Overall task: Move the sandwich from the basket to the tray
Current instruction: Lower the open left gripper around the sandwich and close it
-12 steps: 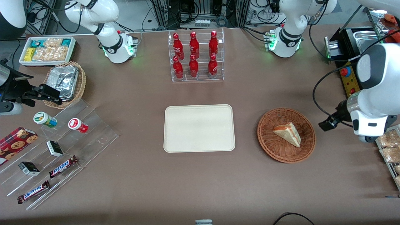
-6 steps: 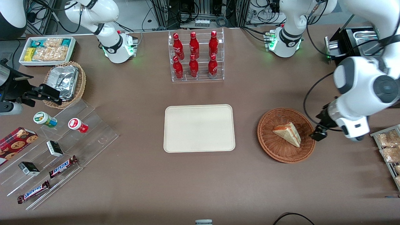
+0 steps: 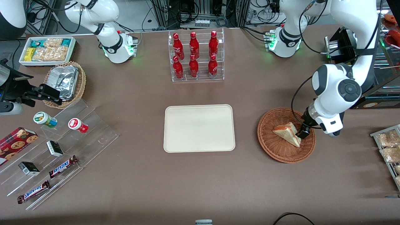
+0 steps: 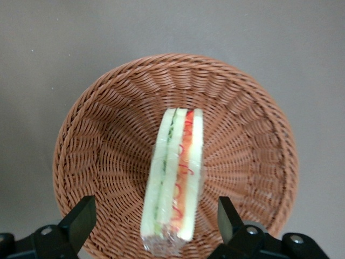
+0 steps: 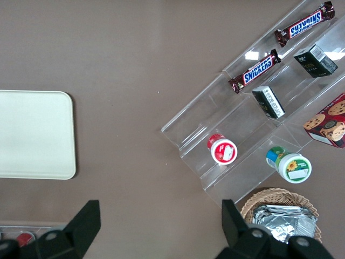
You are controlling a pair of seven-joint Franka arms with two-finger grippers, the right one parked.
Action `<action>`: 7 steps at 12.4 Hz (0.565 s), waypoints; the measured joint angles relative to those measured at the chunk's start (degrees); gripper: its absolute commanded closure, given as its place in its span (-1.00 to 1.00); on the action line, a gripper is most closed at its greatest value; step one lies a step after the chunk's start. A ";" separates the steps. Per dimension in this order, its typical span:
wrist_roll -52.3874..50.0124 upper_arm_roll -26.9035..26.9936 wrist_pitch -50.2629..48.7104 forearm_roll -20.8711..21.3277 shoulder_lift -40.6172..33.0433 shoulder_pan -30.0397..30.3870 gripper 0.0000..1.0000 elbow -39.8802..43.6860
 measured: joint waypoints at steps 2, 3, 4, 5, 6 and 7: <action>0.00 -0.07 0.88 0.00 -0.01 -0.23 -0.99 -0.81; 0.00 -0.10 1.25 0.00 -0.01 -0.59 -0.99 -0.81; 0.00 -0.14 1.38 0.00 0.04 -1.07 -0.99 -0.82; 0.00 -0.15 1.59 0.00 0.20 -1.59 -0.99 -0.83; 0.00 -0.15 2.21 0.00 0.54 -2.03 -0.99 -0.89; 0.00 -0.16 2.99 0.00 1.05 -2.44 -0.99 -0.97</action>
